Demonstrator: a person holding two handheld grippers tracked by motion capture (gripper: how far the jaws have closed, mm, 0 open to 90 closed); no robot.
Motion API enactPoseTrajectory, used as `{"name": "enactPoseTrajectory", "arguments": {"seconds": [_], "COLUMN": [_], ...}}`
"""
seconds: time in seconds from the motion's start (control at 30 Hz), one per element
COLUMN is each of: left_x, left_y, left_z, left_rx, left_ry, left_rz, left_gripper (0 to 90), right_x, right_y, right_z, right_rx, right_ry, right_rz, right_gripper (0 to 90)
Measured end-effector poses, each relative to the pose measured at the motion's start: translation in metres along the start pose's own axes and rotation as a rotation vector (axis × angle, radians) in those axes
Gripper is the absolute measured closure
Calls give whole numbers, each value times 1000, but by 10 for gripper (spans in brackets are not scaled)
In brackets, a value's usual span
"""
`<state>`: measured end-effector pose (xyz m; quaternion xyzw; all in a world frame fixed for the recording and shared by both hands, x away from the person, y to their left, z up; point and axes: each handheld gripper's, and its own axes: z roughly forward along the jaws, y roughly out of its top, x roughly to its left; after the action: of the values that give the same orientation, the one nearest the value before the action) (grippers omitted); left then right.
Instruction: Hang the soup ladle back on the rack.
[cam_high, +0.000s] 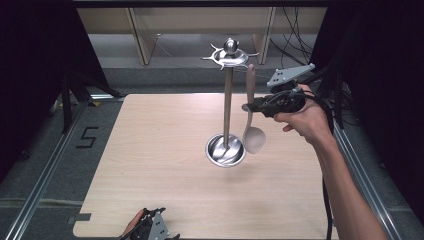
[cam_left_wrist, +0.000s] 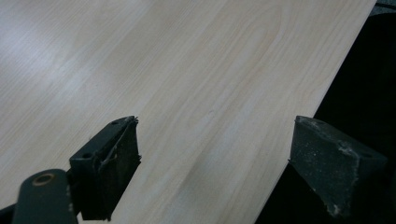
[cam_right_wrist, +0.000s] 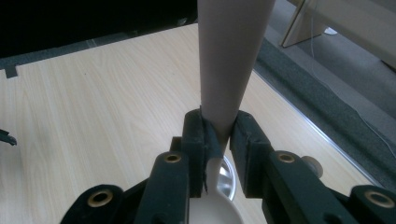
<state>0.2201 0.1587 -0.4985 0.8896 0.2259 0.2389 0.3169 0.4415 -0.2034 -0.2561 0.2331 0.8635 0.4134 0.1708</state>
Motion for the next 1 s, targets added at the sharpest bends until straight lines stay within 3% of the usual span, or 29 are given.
{"name": "enactPoseTrajectory", "arguments": {"seconds": [0.53,0.57,0.6,0.83,0.9,1.0], "left_x": [0,0,0,0,-1,-1], "left_y": [0,0,0,0,-1,0], "left_z": [1,1,-1,0,0,0], "left_rx": [-4,-5,-1,1,-2,-2], "left_ry": [-15,-15,-9,-2,-4,-5], "left_rz": [-4,-5,-3,0,-1,0], "left_gripper": [149,149,149,149,149,149], "right_x": [-1,1,0,1,1,4], "right_y": [-2,-3,-4,-6,-7,-8], "right_z": [11,11,12,12,9,4], "right_rx": [-46,-46,-68,-86,-138,-161], "right_ry": [8,12,1,3,-15,-10], "right_rz": [6,30,21,14,23,25], "right_gripper": [763,763,762,749,716,698]}}
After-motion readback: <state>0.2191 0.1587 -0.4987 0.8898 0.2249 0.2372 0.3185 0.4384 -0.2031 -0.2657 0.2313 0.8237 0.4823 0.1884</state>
